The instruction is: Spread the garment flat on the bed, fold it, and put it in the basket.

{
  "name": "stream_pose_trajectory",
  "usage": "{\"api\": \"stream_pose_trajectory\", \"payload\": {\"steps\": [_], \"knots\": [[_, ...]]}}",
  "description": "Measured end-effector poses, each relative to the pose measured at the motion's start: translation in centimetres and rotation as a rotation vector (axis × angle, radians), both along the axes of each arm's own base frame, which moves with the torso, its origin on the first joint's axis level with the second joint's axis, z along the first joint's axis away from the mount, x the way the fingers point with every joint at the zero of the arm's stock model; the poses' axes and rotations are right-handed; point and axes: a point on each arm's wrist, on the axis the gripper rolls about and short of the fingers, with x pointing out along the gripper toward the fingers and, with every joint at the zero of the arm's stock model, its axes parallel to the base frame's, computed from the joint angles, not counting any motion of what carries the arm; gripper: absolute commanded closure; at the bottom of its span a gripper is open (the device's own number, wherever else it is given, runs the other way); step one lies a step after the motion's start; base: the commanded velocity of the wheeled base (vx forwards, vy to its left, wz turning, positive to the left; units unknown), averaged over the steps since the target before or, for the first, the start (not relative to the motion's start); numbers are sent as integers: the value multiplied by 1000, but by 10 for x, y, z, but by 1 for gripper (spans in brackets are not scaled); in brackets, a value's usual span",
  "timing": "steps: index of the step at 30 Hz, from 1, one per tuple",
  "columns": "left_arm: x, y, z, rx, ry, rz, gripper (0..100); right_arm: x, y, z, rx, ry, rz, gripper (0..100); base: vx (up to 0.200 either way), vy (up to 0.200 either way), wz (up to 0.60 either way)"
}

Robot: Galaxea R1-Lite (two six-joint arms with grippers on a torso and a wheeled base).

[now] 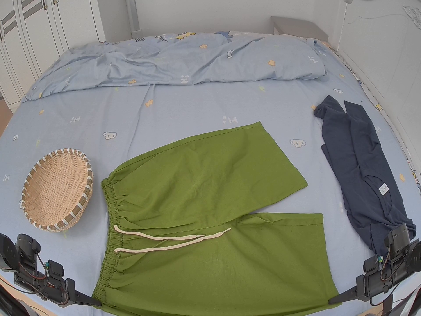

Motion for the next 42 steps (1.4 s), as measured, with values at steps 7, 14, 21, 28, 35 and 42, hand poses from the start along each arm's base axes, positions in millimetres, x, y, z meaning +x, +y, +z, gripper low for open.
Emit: {"api": "stream_pose_trajectory", "payload": {"steps": [7, 14, 21, 28, 35, 42], "knots": [[0, 0, 0, 24, 3, -10, 0, 0, 1, -1, -15, 8, 5, 0, 0, 0, 0], [0, 0, 1, 21, 1, -11, 0, 0, 0, -1, -15, -5, 9, 0, 0, 0, 0], [-2, -1, 18, 10, 2, -9, 0, -1, -3, 12, -14, -110, -19, 0, 0, 0, 0], [18, 5, 67, -9, -66, -19, 0, 17, -6, 43, -13, -282, -53, 0, 0, 0, 0], [57, 3, 121, 0, -218, -62, 0, 76, -10, 103, 12, -525, -70, 0, 0, 0, 0], [101, -5, 156, -19, -309, -113, 0, 152, -12, 132, 55, -624, -73, 0, 0, 0, 0]]}}
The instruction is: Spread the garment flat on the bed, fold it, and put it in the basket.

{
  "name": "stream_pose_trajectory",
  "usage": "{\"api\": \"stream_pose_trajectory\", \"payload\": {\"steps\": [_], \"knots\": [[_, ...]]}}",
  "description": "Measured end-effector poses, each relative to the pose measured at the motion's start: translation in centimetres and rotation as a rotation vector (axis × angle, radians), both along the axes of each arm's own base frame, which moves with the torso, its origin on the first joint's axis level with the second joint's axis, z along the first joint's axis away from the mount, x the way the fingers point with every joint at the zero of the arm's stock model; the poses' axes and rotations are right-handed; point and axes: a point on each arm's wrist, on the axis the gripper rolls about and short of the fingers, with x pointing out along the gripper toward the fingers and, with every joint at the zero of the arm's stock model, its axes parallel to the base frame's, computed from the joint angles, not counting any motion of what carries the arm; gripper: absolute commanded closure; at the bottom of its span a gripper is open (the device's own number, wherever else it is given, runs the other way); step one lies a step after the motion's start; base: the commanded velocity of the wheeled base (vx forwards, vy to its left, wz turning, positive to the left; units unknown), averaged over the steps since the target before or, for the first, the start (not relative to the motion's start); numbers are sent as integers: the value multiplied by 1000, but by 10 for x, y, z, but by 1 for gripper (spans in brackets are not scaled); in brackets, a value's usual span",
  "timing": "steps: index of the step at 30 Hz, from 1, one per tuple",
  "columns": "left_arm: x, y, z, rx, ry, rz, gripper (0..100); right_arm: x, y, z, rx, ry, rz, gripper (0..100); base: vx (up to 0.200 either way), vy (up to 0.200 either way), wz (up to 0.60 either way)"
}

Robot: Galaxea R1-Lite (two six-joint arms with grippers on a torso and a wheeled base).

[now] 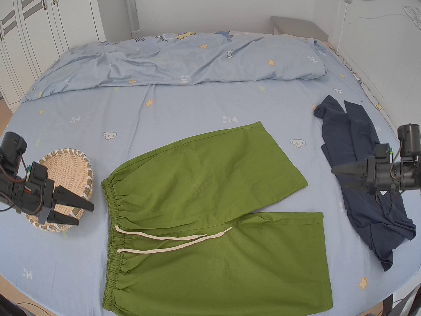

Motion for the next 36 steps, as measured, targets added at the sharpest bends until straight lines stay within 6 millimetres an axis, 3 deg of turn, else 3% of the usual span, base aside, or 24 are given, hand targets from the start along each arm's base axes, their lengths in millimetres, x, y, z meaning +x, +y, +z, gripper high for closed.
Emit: {"api": "stream_pose_trajectory", "payload": {"steps": [7, 13, 22, 36], "knots": [[26, -5, 4, -18, -1, -31, 0, 70, 8, -8, 45, 9, 12, 0, 0, 0, 0], [34, -5, 1, -26, 11, -35, 0, 104, 20, -34, 67, 74, 32, 0, 0, 0, 0], [37, -5, -2, -29, 21, -35, 0, 122, 30, -71, 64, 154, 50, 0, 0, 0, 0], [39, -6, -5, -31, 32, -39, 0, 131, 32, -79, 87, 184, 45, 0, 0, 0, 0]]}}
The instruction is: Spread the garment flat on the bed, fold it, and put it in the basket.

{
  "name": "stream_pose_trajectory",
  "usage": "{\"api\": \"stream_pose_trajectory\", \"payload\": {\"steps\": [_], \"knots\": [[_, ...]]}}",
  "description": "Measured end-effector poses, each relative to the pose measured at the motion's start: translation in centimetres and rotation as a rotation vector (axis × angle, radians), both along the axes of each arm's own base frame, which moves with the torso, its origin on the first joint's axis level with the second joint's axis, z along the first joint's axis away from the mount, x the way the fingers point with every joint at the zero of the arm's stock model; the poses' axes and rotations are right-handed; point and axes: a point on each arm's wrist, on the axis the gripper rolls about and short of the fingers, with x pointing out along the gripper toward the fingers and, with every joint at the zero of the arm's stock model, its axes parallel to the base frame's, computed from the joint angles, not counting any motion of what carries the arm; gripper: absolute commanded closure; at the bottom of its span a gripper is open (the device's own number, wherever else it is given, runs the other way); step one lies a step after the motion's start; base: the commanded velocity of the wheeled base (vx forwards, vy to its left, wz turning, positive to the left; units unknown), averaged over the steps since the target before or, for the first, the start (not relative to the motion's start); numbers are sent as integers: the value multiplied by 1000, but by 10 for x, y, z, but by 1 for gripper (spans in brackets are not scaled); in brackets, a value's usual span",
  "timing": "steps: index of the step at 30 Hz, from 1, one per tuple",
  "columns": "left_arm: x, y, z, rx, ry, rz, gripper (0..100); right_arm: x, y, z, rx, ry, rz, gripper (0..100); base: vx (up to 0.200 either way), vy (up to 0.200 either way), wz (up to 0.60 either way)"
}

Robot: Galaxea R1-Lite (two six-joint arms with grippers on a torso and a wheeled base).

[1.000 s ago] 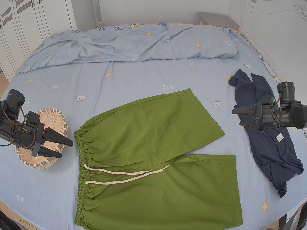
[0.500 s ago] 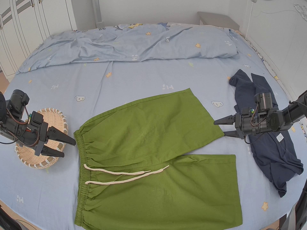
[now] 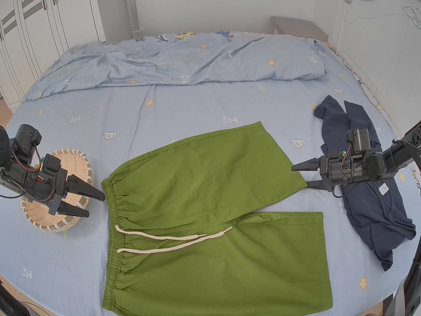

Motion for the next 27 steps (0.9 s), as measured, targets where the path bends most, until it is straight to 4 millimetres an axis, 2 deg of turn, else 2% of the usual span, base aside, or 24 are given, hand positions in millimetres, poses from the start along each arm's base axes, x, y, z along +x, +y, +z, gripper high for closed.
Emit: {"api": "stream_pose_trajectory", "payload": {"steps": [3, 4, 20, 27], "knots": [[0, 0, 0, 0, 1, -1, 0, 1, 2, -2, 9, 14, -3, 0, 0, 0, 0], [0, 0, 0, 0, 1, -1, 0, 1, 2, -2, 10, 17, -3, 100, 0, 0, 0], [0, 1, -1, -1, 4, 2, 0, 2, -3, -18, 7, 62, -16, 100, 0, 0, 0], [1, 2, -2, -1, 8, 7, 0, -12, -4, -26, -3, 101, -17, 100, 0, 0, 0]]}}
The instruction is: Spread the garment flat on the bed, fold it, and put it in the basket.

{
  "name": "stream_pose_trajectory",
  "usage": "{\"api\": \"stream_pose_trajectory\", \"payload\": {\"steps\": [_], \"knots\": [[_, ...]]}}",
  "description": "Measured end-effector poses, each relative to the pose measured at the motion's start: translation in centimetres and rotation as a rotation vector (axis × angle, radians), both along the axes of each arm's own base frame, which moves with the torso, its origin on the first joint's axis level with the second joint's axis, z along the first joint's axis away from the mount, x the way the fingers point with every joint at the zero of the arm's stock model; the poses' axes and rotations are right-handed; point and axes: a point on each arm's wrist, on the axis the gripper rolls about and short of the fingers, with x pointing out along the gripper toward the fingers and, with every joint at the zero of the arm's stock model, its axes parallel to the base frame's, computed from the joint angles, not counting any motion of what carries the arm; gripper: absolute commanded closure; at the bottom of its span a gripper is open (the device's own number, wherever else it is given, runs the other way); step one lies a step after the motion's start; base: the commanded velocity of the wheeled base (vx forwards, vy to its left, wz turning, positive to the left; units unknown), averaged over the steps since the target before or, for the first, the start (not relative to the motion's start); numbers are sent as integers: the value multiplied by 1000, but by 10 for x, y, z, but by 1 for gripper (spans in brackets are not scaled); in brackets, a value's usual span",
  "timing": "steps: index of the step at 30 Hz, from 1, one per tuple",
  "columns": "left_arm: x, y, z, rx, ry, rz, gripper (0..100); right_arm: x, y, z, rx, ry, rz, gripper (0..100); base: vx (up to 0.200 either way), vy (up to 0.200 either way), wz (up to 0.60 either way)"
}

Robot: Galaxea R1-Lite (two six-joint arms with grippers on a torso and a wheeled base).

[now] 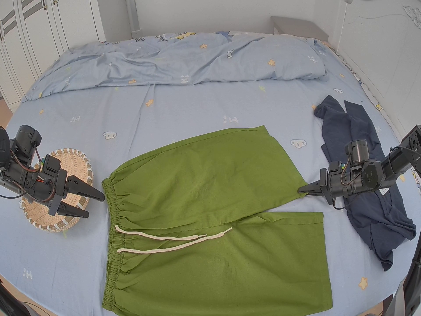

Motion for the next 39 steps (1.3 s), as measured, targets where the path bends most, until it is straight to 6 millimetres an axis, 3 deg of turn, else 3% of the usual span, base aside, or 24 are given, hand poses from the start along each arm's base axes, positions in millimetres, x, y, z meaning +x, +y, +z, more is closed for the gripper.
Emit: {"api": "stream_pose_trajectory", "payload": {"steps": [19, 27, 28, 39], "knots": [[4, 4, -4, -3, 15, 11, 0, -58, -17, -6, 2, -122, -51, 100, 0, 0, 0], [4, 4, -5, -3, 16, 13, 0, -71, -26, -12, 3, -118, -80, 100, 0, 0, 0], [4, 4, -5, -3, 16, 13, 0, -72, -27, -13, 4, -115, -82, 0, 0, 0, 0], [2, 3, -6, -6, 32, 11, 0, -82, -29, -11, 10, -133, -85, 0, 0, 0, 0]]}}
